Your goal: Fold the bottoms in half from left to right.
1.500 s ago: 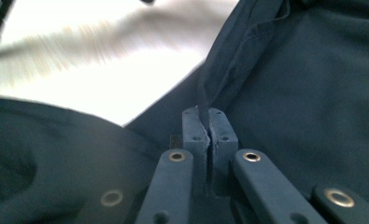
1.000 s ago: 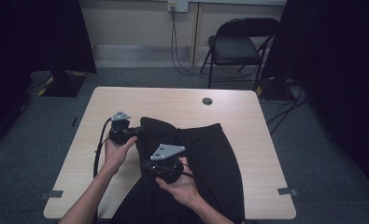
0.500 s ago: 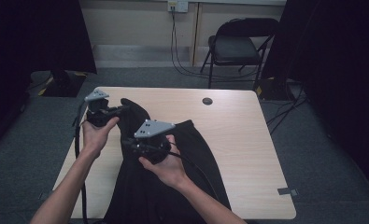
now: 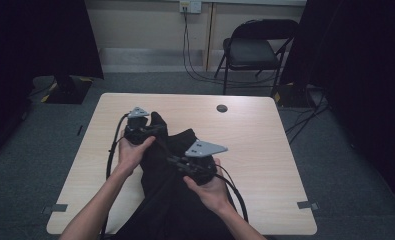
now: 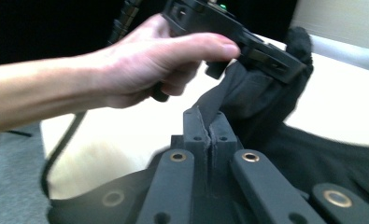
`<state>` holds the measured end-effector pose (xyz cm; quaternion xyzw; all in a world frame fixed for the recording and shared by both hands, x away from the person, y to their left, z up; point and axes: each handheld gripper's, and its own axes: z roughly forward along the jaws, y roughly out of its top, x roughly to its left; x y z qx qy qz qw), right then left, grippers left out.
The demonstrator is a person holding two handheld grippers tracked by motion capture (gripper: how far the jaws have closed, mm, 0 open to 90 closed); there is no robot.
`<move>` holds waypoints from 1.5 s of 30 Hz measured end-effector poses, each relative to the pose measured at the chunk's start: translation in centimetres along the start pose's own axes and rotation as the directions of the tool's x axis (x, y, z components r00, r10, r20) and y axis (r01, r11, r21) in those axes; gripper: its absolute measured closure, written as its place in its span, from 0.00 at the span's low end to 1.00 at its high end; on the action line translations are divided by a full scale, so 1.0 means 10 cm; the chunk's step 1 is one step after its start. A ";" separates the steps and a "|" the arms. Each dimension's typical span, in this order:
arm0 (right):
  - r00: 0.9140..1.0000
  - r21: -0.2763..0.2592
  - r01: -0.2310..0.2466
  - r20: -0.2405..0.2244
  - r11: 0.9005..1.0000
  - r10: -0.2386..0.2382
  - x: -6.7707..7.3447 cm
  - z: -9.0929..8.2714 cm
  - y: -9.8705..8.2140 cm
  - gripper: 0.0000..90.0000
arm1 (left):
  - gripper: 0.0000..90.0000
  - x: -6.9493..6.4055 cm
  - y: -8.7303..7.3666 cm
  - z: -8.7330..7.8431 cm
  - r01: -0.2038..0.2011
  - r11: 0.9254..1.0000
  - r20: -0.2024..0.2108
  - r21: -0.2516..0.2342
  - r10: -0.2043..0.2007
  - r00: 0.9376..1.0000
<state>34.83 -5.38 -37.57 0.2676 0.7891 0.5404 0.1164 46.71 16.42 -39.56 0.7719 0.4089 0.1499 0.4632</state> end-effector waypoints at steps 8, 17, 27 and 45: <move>0.990 0.062 -0.039 0.141 0.997 0.030 -0.31 -0.36 -0.38 0.99 | 0.94 -0.27 0.06 0.51 -0.042 0.999 0.040 0.032 0.040 0.998; 0.964 0.237 -0.119 0.261 0.964 0.055 -0.65 -0.31 -0.93 0.94 | 0.69 -0.36 -0.01 0.83 -0.037 0.999 0.117 0.000 0.037 0.992; 0.934 0.290 -0.124 0.357 0.949 0.014 -0.82 -0.54 -1.08 0.83 | 0.67 -0.20 -0.41 0.23 -0.109 0.992 0.102 0.070 0.102 0.990; 0.999 0.373 0.041 0.008 0.927 -0.047 -0.15 0.26 -1.10 0.50 | 0.72 -0.31 -1.07 0.13 -0.220 0.939 0.074 0.265 0.208 0.975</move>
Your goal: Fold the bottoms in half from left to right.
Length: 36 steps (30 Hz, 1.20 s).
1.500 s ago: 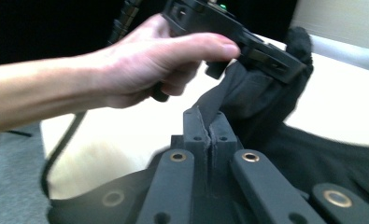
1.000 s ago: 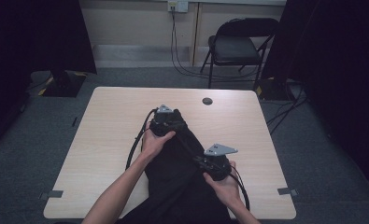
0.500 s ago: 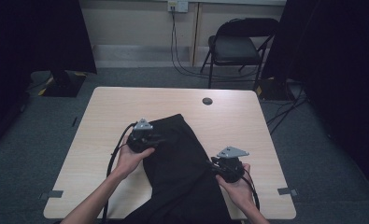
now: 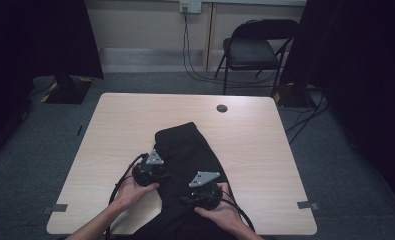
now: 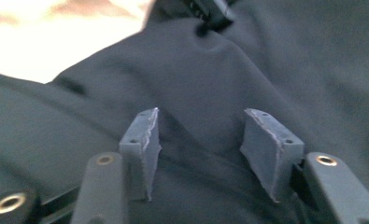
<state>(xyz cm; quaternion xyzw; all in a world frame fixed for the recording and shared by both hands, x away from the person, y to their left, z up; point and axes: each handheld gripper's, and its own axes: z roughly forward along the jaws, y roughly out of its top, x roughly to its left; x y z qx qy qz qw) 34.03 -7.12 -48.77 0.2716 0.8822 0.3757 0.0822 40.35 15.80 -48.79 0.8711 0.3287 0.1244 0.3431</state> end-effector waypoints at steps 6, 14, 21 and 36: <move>1.000 -0.005 -0.004 0.019 1.000 0.005 -0.09 0.15 0.07 0.47 | 0.73 0.15 0.12 0.15 0.023 0.999 -0.034 -0.026 -0.024 0.999; 0.997 -0.022 -0.007 0.075 1.000 0.009 -0.35 0.45 0.36 0.47 | 0.75 0.51 0.34 0.38 0.060 0.996 -0.131 -0.065 -0.068 0.989; 0.994 -0.001 -0.043 0.099 0.999 0.042 -0.53 0.63 0.59 0.42 | 0.75 0.75 0.51 0.53 0.083 0.995 -0.131 -0.060 -0.091 0.987; 0.989 -0.080 0.091 -0.106 0.993 -0.100 0.04 0.23 0.41 0.37 | 0.67 0.35 0.17 0.08 0.051 0.998 -0.035 -0.042 -0.053 0.998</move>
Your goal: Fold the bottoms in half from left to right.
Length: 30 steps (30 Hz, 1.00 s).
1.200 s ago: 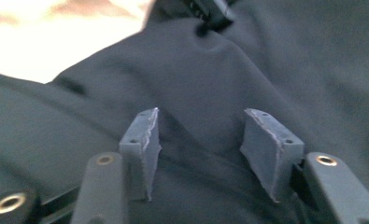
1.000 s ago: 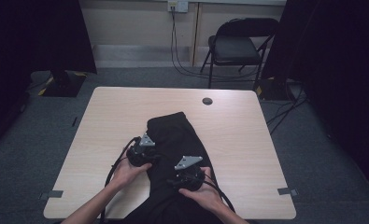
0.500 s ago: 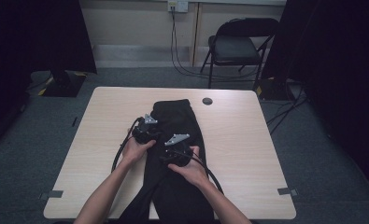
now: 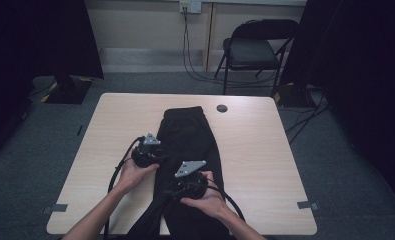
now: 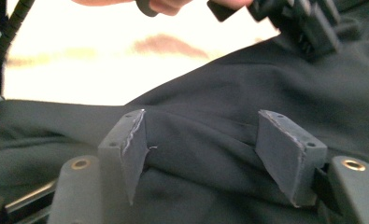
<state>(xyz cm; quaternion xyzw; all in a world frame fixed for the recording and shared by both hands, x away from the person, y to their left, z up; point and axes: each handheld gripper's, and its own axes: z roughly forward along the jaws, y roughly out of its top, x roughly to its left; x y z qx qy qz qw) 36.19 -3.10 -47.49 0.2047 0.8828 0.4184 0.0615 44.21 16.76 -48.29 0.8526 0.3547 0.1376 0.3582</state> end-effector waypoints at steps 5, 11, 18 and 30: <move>0.998 0.046 0.030 0.048 0.999 -0.032 0.01 0.16 -0.04 0.55 | 0.67 0.03 -0.02 0.08 0.009 1.000 -0.011 0.010 -0.009 1.000; 0.998 -0.023 -0.028 0.055 0.999 0.030 -0.06 0.01 -0.10 1.00 | 0.69 0.07 -0.02 0.09 0.050 0.999 -0.021 0.001 -0.050 0.999; 0.996 -0.132 -0.010 0.083 0.991 0.021 -0.08 -0.54 0.08 1.00 | 0.66 0.15 0.01 0.06 0.068 0.997 -0.063 -0.044 -0.071 0.995; 0.959 -0.186 -0.100 0.246 0.978 0.144 -0.44 -1.20 -0.23 1.00 | 0.65 0.16 -0.01 0.14 0.064 0.997 -0.089 -0.031 -0.066 0.994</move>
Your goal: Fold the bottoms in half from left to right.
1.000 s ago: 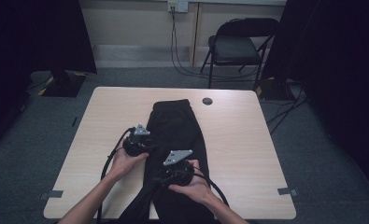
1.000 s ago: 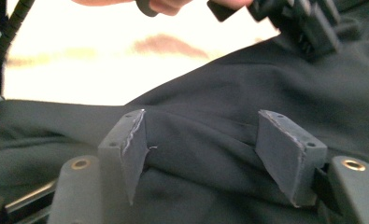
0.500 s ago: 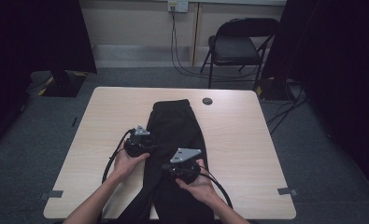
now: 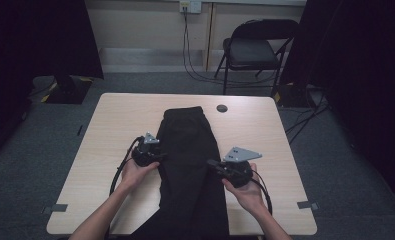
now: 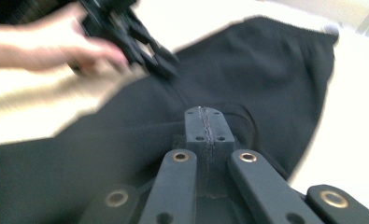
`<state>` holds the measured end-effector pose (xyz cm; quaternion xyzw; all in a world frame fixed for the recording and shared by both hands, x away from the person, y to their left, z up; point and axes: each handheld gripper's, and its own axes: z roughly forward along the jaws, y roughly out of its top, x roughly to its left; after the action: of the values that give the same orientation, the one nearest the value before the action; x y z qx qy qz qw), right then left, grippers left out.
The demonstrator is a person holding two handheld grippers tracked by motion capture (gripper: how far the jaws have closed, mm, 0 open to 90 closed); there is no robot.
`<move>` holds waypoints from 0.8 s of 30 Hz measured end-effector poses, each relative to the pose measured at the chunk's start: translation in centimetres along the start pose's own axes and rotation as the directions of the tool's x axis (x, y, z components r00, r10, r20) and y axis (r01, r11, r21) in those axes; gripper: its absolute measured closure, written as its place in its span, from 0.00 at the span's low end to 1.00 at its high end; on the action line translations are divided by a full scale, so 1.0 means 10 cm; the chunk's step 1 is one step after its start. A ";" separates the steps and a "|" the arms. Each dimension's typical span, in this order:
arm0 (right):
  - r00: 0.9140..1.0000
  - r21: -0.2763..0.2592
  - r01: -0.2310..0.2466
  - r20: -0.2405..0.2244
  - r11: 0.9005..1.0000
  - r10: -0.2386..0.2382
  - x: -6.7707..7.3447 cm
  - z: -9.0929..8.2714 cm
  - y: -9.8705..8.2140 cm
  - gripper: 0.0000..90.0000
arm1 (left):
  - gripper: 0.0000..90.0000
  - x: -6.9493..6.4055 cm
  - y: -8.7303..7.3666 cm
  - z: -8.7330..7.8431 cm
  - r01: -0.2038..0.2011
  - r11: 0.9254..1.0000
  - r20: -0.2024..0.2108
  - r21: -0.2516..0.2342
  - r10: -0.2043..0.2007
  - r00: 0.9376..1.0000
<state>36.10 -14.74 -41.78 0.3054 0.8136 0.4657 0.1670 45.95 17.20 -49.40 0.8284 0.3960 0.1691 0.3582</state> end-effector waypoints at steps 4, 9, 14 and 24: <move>0.999 0.125 -0.039 0.015 0.991 0.038 -0.11 0.08 -0.39 1.00 | 0.63 0.00 0.01 0.00 0.005 1.000 0.007 0.010 -0.005 1.000; 1.000 0.248 0.012 -0.001 0.969 -0.012 -0.07 0.25 -0.58 1.00 | 0.58 -0.07 0.02 -0.07 -0.014 1.000 0.057 -0.005 0.015 0.998; 1.000 0.272 0.020 -0.011 0.962 -0.018 -0.01 0.27 -0.66 0.98 | 0.53 -0.15 0.04 -0.19 -0.006 0.998 0.096 -0.056 0.012 0.995; 0.996 0.227 0.016 -0.092 0.974 0.005 0.21 -0.07 -0.68 0.66 | 0.58 -0.40 0.00 0.00 -0.117 0.993 0.114 0.005 0.115 0.987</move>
<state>31.78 -16.46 -47.25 0.2984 0.8693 0.3825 0.0949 43.45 14.07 -49.36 0.8604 0.3270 0.1400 0.3650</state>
